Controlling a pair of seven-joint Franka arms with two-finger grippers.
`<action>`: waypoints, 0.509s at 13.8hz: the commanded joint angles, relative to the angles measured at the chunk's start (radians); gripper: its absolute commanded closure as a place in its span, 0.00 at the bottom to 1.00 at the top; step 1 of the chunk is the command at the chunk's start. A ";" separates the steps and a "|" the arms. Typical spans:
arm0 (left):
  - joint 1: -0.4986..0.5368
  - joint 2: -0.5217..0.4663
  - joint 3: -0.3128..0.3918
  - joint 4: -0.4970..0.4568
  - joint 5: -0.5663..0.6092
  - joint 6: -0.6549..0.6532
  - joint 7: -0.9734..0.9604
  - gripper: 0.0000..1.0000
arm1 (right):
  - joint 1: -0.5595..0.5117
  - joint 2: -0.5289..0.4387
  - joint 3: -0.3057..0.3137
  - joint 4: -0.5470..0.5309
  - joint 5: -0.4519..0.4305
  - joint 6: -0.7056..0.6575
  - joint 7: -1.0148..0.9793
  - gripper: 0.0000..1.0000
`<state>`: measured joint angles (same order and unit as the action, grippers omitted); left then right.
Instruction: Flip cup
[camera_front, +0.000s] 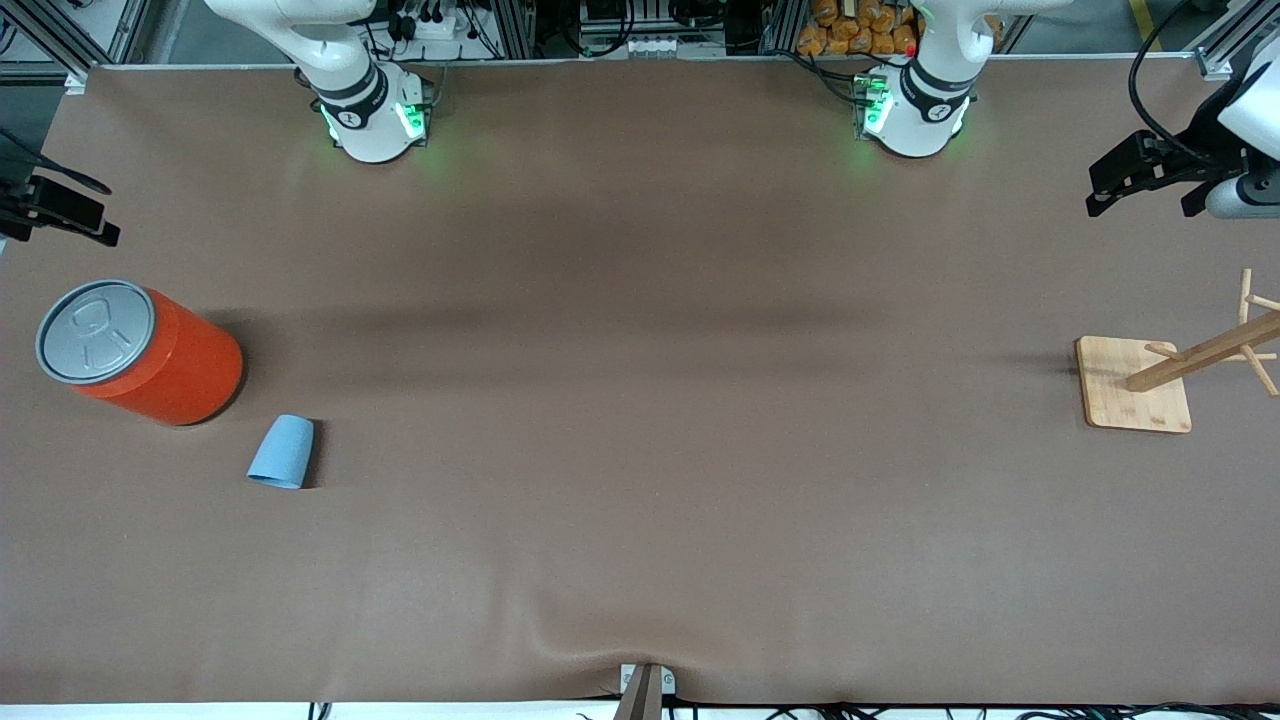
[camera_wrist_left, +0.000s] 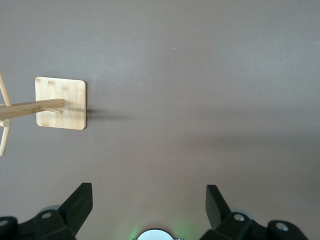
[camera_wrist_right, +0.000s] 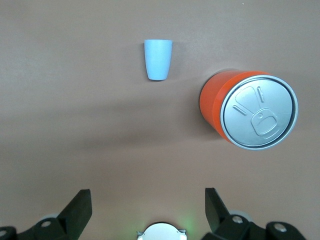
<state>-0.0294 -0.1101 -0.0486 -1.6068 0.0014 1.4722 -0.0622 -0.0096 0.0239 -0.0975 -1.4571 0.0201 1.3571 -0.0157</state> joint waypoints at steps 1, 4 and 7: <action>0.006 0.009 -0.005 0.024 -0.001 -0.018 0.015 0.00 | -0.007 -0.001 -0.002 0.014 0.001 -0.010 0.008 0.00; 0.008 0.010 -0.004 0.027 0.000 -0.029 0.016 0.00 | 0.006 0.001 0.004 0.012 0.006 -0.012 0.017 0.00; 0.009 0.012 -0.005 0.041 0.000 -0.039 0.016 0.00 | 0.000 0.002 0.002 0.011 0.017 -0.007 0.017 0.00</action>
<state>-0.0293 -0.1094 -0.0485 -1.5968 0.0014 1.4615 -0.0622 -0.0067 0.0239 -0.0961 -1.4569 0.0215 1.3571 -0.0135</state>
